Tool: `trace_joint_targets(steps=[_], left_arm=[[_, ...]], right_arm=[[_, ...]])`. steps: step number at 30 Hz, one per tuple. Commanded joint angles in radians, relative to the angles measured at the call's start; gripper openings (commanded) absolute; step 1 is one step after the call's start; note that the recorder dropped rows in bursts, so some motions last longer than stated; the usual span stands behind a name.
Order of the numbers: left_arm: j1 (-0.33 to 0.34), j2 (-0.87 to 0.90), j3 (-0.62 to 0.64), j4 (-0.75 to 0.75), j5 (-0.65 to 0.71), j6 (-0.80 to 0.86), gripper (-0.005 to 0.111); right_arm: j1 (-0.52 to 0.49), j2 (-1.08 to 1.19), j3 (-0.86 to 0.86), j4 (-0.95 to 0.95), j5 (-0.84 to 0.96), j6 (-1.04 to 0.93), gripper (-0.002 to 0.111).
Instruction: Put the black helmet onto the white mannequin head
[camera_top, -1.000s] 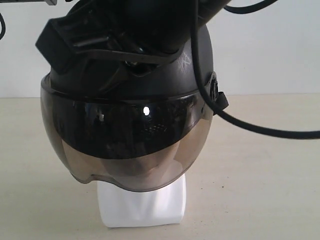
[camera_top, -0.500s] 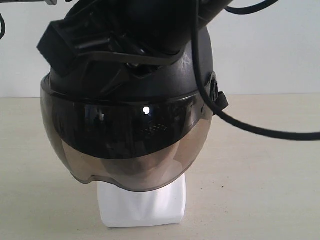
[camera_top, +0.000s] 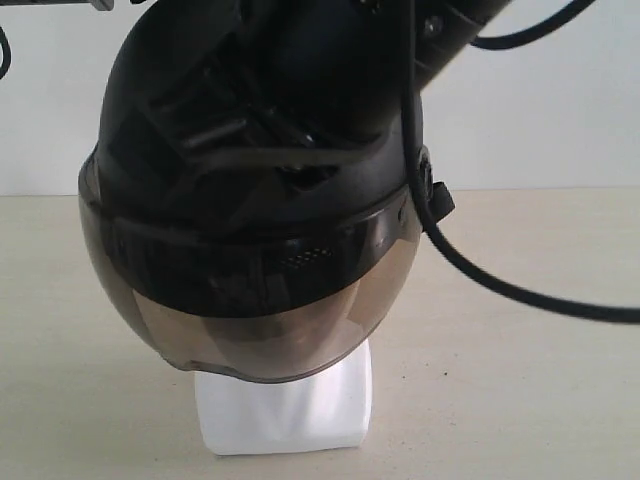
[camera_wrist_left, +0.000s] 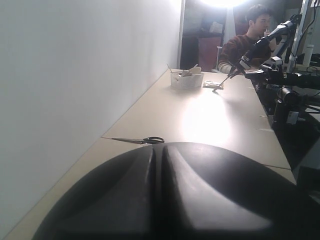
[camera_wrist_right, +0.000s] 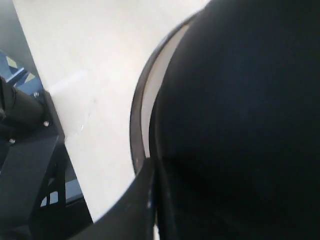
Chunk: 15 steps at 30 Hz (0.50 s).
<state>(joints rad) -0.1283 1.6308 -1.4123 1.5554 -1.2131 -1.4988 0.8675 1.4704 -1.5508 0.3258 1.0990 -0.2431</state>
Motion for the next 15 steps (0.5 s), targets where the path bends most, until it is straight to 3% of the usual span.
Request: trace_joint_targets(steps=[1,10,15], left_arm=[[-0.013,0.002,0.004,0.078,-0.008,-0.012,0.004],[-0.013,0.002,0.004,0.078,-0.008,-0.012,0.004],[-0.011,-0.002,0.004,0.078,-0.008,-0.012,0.004]], right_arm=[[0.002,0.028,0.053,-0.01,0.001,0.002,0.0],[0.002,-0.054,0.039,-0.029,-0.061,-0.001,0.0],[0.002,-0.243,0.034,-0.254,-0.068,0.141,0.0]])
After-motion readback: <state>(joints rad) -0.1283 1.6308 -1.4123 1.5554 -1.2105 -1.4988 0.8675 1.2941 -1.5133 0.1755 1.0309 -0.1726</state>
